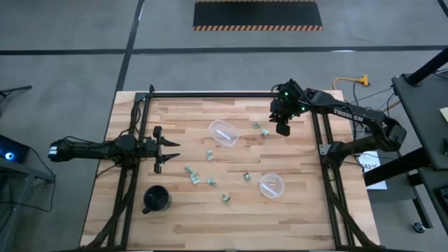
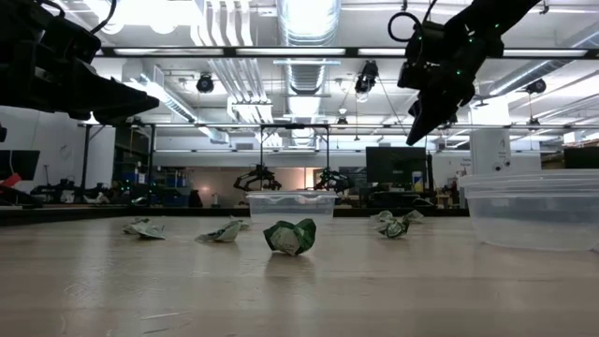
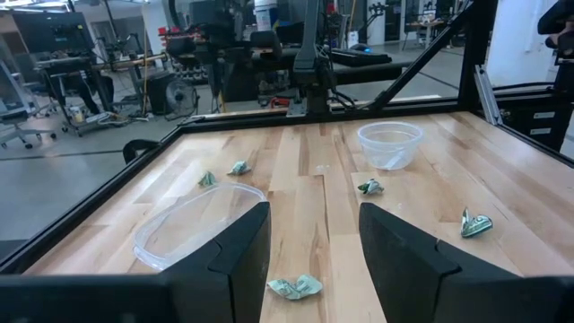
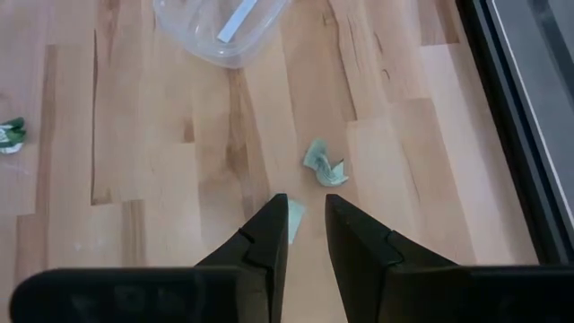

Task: Pick and place Stevia / Truvia into bins
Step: Put the stevia packet into the round transparent container

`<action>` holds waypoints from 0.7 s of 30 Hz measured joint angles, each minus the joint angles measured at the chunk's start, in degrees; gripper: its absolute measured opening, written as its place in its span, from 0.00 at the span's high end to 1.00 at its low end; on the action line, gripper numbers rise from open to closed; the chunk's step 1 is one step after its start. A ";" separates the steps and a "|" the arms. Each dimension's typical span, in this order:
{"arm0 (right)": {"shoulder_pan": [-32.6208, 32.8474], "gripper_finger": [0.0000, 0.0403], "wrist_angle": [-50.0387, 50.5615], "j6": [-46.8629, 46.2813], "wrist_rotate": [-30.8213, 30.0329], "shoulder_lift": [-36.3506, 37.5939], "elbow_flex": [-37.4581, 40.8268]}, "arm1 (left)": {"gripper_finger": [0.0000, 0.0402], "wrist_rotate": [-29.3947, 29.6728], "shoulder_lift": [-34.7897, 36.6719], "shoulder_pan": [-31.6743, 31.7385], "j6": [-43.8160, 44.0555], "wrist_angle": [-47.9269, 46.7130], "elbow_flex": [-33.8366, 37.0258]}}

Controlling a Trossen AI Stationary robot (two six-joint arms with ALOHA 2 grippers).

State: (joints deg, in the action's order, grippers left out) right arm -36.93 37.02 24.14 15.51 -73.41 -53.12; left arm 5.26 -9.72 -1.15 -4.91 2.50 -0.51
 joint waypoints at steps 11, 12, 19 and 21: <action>0.00 0.64 0.02 -1.50 -0.07 -4.61 0.00 | 0.61 0.00 -0.01 0.00 -0.01 0.00 0.00; 0.02 0.61 0.02 -1.54 -0.08 -5.29 0.00 | 0.61 0.00 -0.01 -0.01 -0.01 0.00 0.00; 0.02 0.38 0.19 -1.68 -0.15 -10.69 0.00 | 0.61 0.00 0.00 -0.01 -0.02 0.00 0.00; 0.02 0.33 0.50 -1.68 -0.18 -12.03 0.00 | 0.61 0.00 -0.01 -0.01 -0.02 0.00 0.00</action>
State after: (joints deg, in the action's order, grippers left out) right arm -36.91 37.52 22.46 15.33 -85.44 -53.12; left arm 5.26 -9.74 -1.17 -4.93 2.50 -0.51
